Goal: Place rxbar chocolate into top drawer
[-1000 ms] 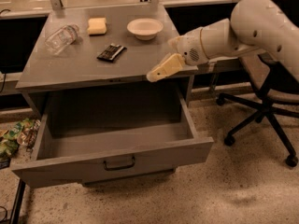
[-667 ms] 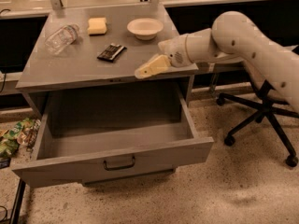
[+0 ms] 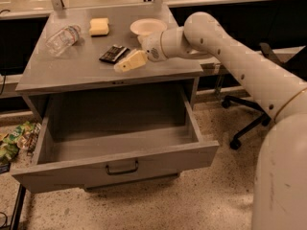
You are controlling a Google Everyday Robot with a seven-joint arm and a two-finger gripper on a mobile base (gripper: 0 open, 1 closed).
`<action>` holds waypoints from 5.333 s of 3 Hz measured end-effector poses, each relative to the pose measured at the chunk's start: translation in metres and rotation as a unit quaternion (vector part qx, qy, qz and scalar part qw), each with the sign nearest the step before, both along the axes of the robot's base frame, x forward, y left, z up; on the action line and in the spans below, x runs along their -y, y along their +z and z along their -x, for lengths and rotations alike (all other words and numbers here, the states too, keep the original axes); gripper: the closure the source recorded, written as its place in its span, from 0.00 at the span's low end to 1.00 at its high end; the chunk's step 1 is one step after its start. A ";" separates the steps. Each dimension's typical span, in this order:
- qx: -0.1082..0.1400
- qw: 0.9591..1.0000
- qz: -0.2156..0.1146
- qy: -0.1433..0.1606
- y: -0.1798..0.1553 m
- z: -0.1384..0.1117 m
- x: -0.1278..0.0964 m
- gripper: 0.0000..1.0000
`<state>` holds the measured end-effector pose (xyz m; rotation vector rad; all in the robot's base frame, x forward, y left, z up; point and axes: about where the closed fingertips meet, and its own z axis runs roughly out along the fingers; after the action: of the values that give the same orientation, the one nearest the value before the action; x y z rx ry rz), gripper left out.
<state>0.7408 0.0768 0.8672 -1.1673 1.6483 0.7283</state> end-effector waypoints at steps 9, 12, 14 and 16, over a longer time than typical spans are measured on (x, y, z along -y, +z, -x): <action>0.042 0.999 0.014 0.031 -0.026 -0.060 -0.061 1.00; 0.054 0.990 -0.022 0.128 -0.004 0.018 -0.063 1.00; -0.033 0.993 -0.082 0.079 0.002 0.107 -0.076 1.00; -0.104 0.988 -0.091 0.071 -0.024 0.194 -0.078 1.00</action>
Offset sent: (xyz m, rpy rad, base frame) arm 0.0530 0.0322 -0.0150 0.0194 -0.0406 -0.0326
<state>0.5473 0.1544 0.8436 -1.1156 1.6400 1.1008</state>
